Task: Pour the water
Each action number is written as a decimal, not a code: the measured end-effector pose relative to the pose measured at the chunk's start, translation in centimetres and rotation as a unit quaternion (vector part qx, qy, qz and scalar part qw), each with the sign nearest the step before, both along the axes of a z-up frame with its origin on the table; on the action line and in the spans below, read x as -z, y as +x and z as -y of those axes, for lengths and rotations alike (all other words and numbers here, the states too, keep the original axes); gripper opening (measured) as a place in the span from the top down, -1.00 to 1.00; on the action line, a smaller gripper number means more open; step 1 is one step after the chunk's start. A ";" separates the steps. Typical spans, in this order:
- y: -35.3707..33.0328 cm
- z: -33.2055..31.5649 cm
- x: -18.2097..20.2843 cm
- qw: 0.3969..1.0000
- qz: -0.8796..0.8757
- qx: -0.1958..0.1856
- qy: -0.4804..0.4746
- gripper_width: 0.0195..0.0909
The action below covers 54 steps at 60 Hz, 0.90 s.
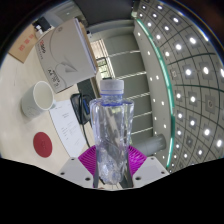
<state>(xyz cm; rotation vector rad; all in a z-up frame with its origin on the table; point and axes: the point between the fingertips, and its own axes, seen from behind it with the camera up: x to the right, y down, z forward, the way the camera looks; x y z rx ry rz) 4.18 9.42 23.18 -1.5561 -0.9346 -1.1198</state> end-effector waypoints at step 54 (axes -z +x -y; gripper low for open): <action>-5.8 -4.5 2.2 0.970 0.240 -0.038 -0.027 0.46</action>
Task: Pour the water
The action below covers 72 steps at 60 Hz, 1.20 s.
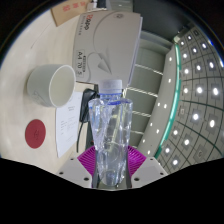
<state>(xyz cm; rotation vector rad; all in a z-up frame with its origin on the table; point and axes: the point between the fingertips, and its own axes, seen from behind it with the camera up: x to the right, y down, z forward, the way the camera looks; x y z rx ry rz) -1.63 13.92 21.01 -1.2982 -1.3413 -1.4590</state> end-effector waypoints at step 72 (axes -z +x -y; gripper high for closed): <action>-0.5 2.1 13.1 0.640 -0.761 0.016 -0.108 0.32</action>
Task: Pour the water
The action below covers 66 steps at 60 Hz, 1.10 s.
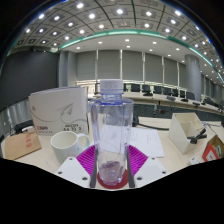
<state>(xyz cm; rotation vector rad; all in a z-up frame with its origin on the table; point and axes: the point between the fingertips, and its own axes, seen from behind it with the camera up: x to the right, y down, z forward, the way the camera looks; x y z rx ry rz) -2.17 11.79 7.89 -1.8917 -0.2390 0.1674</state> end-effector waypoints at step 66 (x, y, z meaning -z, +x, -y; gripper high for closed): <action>-10.7 33.8 -13.8 0.979 0.049 0.121 -0.158 -0.87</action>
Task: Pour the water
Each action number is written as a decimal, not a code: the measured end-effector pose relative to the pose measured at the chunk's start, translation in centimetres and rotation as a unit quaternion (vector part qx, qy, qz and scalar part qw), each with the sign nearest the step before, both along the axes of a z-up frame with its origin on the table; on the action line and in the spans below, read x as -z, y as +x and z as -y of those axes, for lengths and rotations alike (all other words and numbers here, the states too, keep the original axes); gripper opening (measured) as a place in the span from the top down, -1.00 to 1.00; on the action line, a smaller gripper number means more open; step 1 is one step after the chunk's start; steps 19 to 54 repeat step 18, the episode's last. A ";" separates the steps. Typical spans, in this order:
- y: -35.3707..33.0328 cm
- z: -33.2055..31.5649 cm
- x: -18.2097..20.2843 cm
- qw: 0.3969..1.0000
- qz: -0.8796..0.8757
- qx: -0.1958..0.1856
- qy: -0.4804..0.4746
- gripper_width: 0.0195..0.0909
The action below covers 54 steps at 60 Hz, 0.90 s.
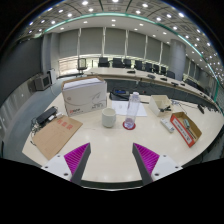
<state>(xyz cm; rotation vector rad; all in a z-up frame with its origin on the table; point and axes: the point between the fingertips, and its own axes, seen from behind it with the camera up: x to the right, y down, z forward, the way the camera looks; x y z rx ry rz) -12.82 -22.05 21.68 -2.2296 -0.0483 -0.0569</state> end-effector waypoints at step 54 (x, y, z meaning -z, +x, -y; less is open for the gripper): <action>-0.7 1.6 -1.2 1.000 -0.014 0.002 0.005 -0.87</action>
